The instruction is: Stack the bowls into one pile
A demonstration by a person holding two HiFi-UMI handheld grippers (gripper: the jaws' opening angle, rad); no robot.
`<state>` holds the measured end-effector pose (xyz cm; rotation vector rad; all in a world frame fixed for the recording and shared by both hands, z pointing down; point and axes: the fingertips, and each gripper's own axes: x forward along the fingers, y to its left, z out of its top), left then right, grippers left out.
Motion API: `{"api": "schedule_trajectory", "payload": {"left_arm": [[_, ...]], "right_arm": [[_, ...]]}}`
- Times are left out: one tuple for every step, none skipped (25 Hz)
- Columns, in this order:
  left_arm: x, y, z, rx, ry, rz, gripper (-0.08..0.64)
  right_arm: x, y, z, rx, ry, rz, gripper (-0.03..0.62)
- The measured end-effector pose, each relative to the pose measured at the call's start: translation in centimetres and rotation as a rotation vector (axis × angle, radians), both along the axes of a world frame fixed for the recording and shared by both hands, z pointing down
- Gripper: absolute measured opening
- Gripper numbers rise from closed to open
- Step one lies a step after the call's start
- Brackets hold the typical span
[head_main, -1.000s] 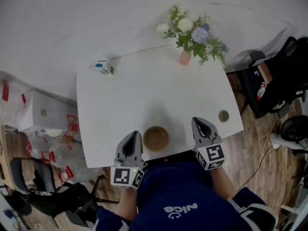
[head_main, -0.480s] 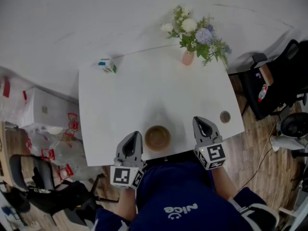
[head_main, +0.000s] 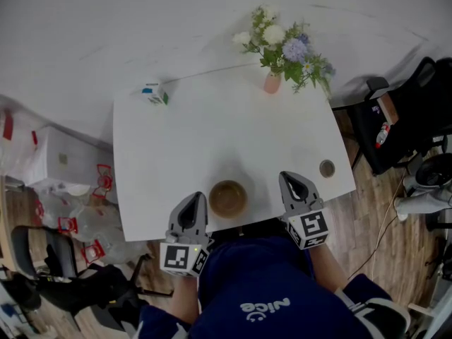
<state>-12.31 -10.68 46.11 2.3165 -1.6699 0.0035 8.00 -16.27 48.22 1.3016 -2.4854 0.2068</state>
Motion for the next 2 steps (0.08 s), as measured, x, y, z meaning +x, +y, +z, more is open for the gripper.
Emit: {"api": "schedule_trajectory", "payload": {"left_arm": [[0.05,0.15,0.05,-0.001,0.000,-0.001,0.018],[0.10,0.30,0.10,-0.002,0.001,-0.002,0.018]], "right_arm": [[0.02,0.16,0.00,0.001,0.000,-0.002,0.021],[0.05,0.31,0.00,0.002,-0.001,-0.004,0.021]]}}
